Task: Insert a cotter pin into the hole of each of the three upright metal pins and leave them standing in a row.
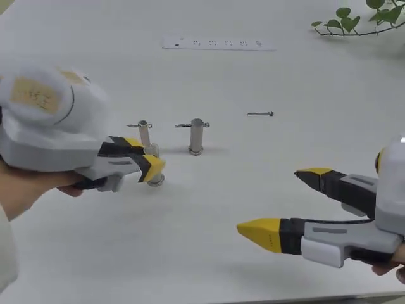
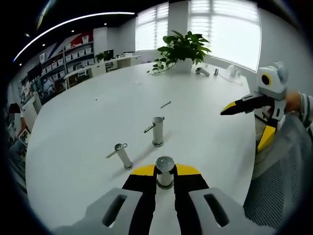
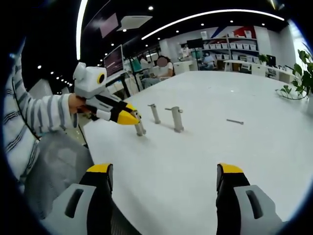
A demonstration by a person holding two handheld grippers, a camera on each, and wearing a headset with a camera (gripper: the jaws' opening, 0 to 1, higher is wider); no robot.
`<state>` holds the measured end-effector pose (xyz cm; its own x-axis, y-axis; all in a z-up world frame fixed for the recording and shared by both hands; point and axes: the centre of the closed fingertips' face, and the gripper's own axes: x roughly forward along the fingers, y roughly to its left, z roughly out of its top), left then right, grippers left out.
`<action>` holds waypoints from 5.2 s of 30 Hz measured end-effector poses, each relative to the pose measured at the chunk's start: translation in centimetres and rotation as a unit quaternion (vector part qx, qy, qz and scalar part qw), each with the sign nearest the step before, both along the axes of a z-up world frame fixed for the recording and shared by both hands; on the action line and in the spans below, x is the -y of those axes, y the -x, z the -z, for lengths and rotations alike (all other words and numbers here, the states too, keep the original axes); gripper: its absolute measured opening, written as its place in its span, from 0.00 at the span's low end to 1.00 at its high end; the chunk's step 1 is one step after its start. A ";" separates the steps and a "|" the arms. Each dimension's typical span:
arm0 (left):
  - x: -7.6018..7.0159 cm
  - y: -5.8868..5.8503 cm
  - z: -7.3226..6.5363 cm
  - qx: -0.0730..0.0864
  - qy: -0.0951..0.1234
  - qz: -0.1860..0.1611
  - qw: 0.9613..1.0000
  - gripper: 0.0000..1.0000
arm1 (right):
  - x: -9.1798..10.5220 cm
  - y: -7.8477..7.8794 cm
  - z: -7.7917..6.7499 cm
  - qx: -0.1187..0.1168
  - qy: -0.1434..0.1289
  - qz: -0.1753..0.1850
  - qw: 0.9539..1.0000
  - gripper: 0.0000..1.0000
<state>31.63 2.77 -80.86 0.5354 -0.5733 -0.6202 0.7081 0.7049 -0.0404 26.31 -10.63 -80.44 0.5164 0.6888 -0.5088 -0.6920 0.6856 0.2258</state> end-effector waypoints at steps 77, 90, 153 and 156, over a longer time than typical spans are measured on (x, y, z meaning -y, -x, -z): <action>-4.3 4.8 1.7 -0.060 0.048 -0.032 0.997 1.00 | 5.0 -6.0 1.2 -0.029 0.143 -0.102 0.984 0.88; -4.2 5.1 1.4 -0.071 0.042 -0.047 0.996 0.99 | 3.5 -10.8 0.5 -0.017 0.209 -0.205 0.956 0.87; -2.9 5.9 -0.5 -0.099 0.125 -0.080 0.984 0.91 | 3.1 -17.4 5.8 -0.119 0.356 -0.234 0.897 0.16; -3.0 5.9 -0.5 -0.100 0.131 -0.083 0.983 0.91 | 3.2 -17.9 5.9 -0.113 0.377 -0.232 0.889 0.11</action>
